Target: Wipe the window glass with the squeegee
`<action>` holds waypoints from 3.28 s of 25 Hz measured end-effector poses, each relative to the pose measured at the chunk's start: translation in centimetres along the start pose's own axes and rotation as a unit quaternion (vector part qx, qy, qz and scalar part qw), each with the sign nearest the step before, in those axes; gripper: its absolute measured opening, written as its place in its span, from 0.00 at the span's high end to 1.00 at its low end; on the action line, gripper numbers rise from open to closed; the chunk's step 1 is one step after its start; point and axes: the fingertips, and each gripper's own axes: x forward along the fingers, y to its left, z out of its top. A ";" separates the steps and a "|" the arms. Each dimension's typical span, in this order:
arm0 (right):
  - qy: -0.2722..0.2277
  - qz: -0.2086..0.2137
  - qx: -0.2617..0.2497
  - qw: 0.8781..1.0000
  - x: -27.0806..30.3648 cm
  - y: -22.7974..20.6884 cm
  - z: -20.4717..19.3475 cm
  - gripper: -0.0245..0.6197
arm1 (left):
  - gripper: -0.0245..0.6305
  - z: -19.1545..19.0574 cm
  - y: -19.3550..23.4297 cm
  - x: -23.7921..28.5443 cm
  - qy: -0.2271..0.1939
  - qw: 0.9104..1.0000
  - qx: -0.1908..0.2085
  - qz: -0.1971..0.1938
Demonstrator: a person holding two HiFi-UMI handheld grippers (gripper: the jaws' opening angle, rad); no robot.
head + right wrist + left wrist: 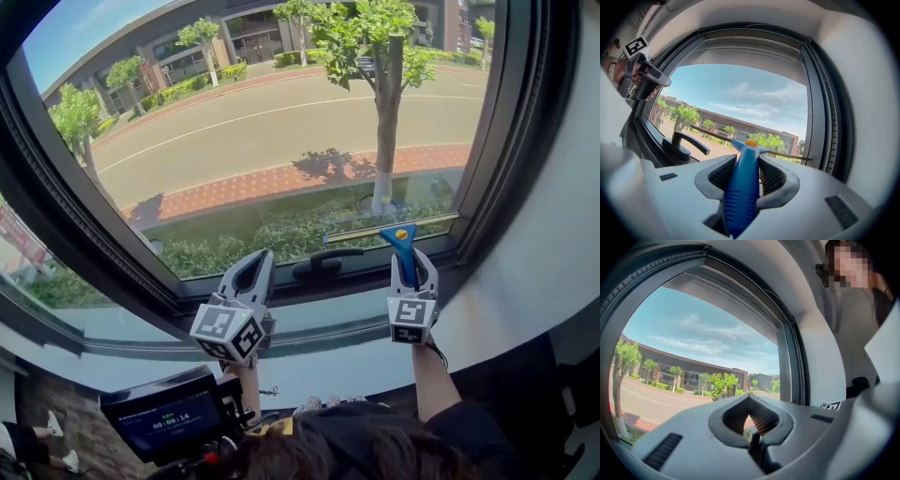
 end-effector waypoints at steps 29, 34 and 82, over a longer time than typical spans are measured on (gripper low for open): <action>0.032 0.012 0.029 0.999 -0.3 1.1 -2.3 0.74 | 0.96 -0.1 -0.7 0.5 0.013 1.000 -0.001 0.007; 0.032 0.015 0.026 0.999 -0.1 1.1 -2.6 0.74 | 0.96 0.8 -1.3 0.5 -0.004 1.000 0.013 0.010; -0.118 -0.025 0.080 0.990 -7.1 10.1 20.1 0.74 | 0.96 -0.4 8.9 -9.6 0.033 0.999 0.022 -0.009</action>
